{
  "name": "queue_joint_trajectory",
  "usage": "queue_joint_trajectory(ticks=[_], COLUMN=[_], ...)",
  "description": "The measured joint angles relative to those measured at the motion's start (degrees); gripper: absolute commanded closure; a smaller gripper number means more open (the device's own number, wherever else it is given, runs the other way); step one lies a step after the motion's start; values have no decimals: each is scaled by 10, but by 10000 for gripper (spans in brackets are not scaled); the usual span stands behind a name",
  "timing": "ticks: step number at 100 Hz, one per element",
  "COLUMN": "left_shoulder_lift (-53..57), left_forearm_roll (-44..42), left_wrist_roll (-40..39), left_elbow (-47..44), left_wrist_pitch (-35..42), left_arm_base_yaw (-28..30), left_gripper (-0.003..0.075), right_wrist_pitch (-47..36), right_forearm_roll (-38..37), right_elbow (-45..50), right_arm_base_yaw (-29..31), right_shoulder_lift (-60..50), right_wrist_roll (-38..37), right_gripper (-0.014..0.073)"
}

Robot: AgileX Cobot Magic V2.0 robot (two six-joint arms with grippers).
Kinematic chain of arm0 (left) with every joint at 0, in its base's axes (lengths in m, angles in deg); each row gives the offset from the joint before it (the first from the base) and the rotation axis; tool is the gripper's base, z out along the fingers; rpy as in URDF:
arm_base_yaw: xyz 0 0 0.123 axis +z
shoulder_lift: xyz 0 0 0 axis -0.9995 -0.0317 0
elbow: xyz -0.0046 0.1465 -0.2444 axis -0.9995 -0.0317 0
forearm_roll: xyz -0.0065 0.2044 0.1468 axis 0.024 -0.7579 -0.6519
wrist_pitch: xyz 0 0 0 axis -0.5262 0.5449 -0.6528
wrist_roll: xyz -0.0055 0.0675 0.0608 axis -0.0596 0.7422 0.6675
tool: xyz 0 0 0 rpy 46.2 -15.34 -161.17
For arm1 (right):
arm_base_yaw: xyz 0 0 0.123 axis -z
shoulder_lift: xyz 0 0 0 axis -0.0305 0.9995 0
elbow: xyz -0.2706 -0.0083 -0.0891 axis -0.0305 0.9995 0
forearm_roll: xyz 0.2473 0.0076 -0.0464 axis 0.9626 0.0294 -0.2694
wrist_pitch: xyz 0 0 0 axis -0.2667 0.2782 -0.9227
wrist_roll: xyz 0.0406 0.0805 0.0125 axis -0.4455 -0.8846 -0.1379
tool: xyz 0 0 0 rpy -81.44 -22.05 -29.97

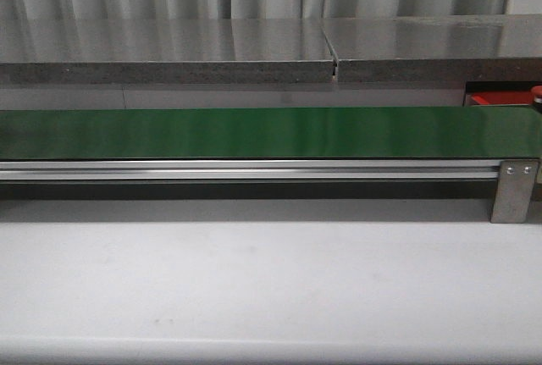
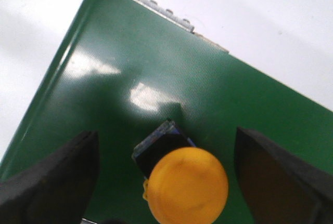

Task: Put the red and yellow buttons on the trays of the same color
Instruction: 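Lower the left gripper onto a yellow button and grasp it, then set the yellow button on the belt and open the left gripper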

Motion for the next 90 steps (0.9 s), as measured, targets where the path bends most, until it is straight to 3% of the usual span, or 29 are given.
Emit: queue_joint_trajectory(ticks=[16,37,90], left_shoulder_lift=[0,0,-2], left_forearm_roll=[5,42,-2], left_wrist_roll=[1,6,36], left_elbow=[31,42,42], left_wrist_pitch=[-14,-39,-115], left_arm_base_yaw=[22,101,240], left_gripper=[186,187,188], right_wrist_pitch=[0,0,0], right_forearm_roll=[0,0,0], right_elbow=[0,0,0], right_arm_base_yaw=[0,0,0], right_shoulder_lift=[0,0,0], right_wrist_roll=[0,0,0], right_gripper=[711,711,711])
